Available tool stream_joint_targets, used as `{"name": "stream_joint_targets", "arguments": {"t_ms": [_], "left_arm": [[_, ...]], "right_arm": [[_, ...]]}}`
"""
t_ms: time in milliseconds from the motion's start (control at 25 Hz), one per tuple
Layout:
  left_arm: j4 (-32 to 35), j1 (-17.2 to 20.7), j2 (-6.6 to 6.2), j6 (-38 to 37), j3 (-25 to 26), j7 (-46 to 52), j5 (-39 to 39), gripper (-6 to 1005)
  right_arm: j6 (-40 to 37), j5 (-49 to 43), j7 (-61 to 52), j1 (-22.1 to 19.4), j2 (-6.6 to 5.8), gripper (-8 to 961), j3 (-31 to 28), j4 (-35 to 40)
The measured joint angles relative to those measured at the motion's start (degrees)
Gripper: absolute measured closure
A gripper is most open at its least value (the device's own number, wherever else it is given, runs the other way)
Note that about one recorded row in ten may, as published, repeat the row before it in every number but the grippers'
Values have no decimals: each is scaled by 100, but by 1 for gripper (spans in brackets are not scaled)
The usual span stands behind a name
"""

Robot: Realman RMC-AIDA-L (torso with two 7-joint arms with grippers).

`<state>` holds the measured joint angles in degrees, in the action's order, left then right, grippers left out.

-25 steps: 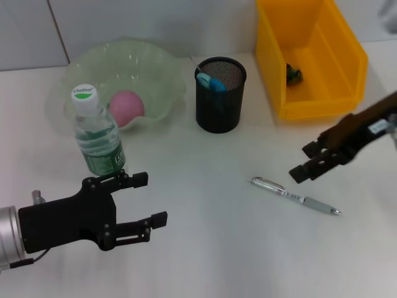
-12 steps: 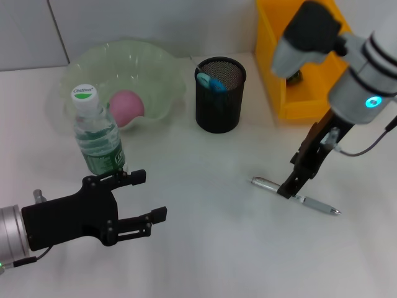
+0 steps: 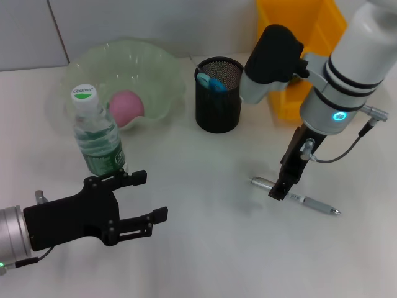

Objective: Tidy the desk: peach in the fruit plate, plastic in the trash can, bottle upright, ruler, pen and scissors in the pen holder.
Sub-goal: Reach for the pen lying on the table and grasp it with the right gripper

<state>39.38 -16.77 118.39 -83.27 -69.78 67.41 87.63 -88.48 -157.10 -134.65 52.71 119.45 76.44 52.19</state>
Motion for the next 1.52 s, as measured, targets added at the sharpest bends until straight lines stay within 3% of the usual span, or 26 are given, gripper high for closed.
{"name": "stream_joint_targets", "arguments": {"t_ms": [480,1520], "left_arm": [[-7,-11,0,50,-8,36,0,165],[-141,-67,-19,111,-22,9,139,165]], "right_arm": [[356,212,-89,157,16,183,391,-340],[648,220,-103,301,24,220,468,-782]]}}
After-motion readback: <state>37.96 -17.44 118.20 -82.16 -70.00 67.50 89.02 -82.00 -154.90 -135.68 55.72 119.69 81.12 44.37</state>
